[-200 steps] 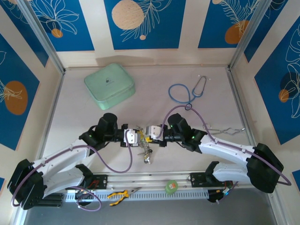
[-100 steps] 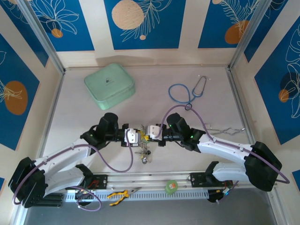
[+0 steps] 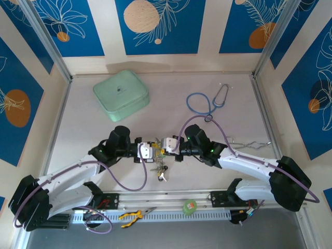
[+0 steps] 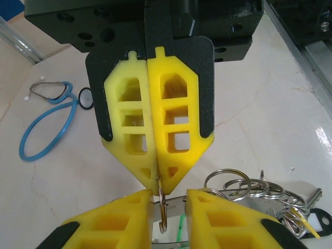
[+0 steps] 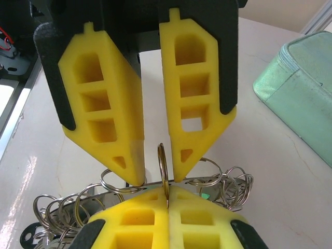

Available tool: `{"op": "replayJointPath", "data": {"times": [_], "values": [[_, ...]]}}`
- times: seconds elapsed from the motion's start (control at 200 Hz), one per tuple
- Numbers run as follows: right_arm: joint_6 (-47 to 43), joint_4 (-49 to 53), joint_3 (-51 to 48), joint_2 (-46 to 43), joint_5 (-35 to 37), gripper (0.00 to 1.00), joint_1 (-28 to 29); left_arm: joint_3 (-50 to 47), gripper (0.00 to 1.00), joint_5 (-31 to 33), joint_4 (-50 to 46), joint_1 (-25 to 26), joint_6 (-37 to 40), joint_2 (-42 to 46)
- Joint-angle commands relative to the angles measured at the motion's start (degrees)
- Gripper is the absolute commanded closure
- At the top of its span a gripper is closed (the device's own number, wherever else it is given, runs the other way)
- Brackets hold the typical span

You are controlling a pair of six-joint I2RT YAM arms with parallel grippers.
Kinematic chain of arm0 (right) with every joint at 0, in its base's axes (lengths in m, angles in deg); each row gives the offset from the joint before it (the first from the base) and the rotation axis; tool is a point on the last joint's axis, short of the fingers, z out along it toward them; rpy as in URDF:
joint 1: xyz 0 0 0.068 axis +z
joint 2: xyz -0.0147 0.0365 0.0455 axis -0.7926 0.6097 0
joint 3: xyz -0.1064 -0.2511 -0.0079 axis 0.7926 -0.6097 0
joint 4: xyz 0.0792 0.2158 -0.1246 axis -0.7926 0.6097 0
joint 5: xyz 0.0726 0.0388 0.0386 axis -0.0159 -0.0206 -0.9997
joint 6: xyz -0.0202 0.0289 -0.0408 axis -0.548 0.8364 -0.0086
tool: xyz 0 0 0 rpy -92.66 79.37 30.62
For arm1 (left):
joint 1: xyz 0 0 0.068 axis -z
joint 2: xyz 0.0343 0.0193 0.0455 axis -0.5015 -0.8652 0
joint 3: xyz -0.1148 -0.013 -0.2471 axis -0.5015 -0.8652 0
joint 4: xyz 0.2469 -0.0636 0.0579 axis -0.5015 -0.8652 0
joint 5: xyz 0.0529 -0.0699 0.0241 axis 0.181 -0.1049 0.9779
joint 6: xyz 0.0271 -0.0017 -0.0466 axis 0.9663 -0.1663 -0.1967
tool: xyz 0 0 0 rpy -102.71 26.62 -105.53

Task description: Put the keys on the keyring

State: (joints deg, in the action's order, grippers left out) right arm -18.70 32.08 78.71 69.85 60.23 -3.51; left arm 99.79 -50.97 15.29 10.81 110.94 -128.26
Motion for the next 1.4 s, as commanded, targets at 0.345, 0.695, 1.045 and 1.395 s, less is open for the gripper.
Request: {"op": "replayJointPath", "data": {"times": [0.345, 0.695, 1.045, 1.395], "values": [[1.19, -2.41, -0.04, -0.66, -3.73, 1.00, 0.14, -0.95, 0.94, 3.01, 2.70, 0.58, -1.00, 0.23], [-0.76, 2.30, 0.45, -2.21, 0.35, 0.74, -0.41, 0.65, 1.00, 5.71, 3.15, 0.69, -2.79, 0.68], [-0.16, 3.92, 2.24, -1.05, 0.85, 0.74, -2.61, 12.45, 1.00, 5.91, -15.89, 0.60, -9.27, -2.85], [-0.43, 7.05, 5.74, 1.79, -7.24, 0.74, -4.83, 17.48, 1.00, 3.12, -28.42, 0.60, -8.81, -5.25]]}}
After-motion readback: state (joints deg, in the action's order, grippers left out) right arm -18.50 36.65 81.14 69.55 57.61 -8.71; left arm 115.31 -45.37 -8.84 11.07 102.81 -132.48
